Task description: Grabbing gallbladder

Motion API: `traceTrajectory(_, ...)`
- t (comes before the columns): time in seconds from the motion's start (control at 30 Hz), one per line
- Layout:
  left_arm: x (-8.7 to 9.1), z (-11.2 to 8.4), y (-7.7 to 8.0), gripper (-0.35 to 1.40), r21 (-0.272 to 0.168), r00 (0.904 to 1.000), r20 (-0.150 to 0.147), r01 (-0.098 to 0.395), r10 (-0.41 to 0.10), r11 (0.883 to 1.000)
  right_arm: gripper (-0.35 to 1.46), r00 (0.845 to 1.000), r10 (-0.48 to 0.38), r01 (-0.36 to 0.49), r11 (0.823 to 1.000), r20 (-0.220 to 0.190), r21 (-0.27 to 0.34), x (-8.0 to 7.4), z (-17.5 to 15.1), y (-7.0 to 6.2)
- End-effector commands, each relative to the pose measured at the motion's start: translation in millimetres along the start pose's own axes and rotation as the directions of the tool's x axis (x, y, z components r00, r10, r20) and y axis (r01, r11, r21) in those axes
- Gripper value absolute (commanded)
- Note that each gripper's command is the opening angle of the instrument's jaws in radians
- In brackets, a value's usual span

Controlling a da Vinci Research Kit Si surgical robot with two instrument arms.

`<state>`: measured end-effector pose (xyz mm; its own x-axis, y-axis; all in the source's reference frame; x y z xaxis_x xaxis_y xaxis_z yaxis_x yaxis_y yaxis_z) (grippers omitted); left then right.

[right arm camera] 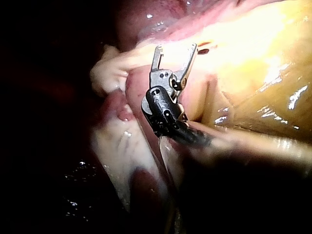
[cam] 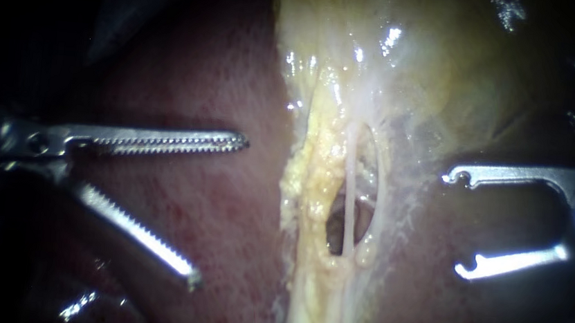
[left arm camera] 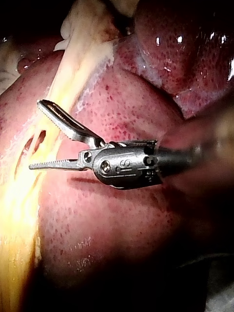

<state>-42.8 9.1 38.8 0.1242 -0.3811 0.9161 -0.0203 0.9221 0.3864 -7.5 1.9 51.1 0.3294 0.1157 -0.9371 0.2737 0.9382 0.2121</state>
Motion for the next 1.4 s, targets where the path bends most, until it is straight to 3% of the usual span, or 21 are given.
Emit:
traceTrajectory(0.03,0.0,0.0,0.0,0.95,0.001,1.0,0.0,0.0,0.0,1.0,0.59,1.0,0.0,0.0,1.0,0.0,0.0,-0.1,0.0,0.0)
traceTrajectory(0.2,-0.1,-0.3,0.2,0.93,0.004,1.0,0.001,0.001,-0.001,1.0,0.59,1.0,-0.001,0.001,1.0,0.001,0.0,-0.2,0.2,-0.1)
traceTrajectory(0.4,-1.5,0.2,2.2,0.91,0.002,0.9983,-0.056,0.015,-0.015,1.0,0.59,1.0,0.004,-0.004,1.0,0.001,-0.001,-0.2,0.4,-0.2)
traceTrajectory(0.7,-2.0,2.9,4.3,0.73,-0.027,0.9902,-0.098,0.098,-0.1,0.995,0.59,1.0,0.004,-0.004,1.0,0.001,-0.001,-0.2,0.4,-0.2)
traceTrajectory(0.97,0.2,3.8,5.7,0.64,-0.04,0.9793,-0.138,0.144,-0.148,0.989,0.59,1.0,0.004,-0.004,1.0,0.001,-0.001,-0.2,0.4,-0.1)
traceTrajectory(1.27,4.1,4.2,6.4,0.58,-0.053,0.9701,-0.15,0.185,-0.191,0.981,0.59,1.0,0.004,-0.004,1.0,0.001,-0.001,-0.3,0.4,-0.1)
traceTrajectory(1.4,4.9,4.5,6.4,0.54,-0.059,0.9671,-0.151,0.198,-0.205,0.978,0.59,1.0,0.01,-0.01,1.0,0.001,-0.002,-0.3,0.4,-0.1)
